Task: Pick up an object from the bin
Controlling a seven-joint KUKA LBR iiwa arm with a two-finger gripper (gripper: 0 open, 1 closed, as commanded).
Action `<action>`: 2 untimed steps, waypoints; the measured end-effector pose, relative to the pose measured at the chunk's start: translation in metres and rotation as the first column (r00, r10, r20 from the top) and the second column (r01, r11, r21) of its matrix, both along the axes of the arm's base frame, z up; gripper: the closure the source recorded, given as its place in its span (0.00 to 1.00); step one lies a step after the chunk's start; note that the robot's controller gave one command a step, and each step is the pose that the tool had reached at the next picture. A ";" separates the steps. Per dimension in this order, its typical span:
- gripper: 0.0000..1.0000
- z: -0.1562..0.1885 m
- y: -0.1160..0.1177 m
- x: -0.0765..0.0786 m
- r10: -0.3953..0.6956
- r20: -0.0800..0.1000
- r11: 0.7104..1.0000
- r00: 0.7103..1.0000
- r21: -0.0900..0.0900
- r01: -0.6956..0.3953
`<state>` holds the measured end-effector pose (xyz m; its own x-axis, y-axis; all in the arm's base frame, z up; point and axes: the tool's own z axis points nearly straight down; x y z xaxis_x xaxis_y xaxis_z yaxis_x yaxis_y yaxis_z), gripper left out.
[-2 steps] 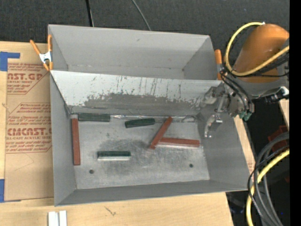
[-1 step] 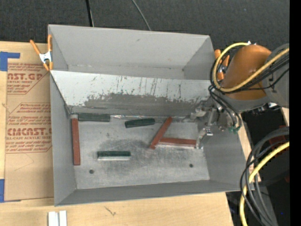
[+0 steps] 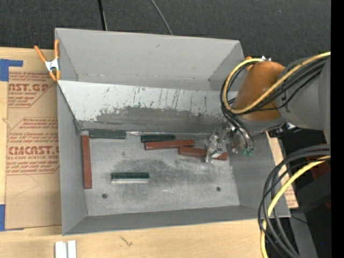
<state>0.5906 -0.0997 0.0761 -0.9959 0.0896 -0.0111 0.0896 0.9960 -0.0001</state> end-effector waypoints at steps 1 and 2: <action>1.00 0.000 0.000 0.000 0.000 0.000 1.000 1.000 0.000 0.000; 1.00 0.177 0.000 -0.005 0.066 -0.001 0.998 0.998 -0.002 -0.066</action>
Offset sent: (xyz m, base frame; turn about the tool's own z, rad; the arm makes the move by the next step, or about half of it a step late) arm -0.0069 -0.0002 0.1737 -0.0651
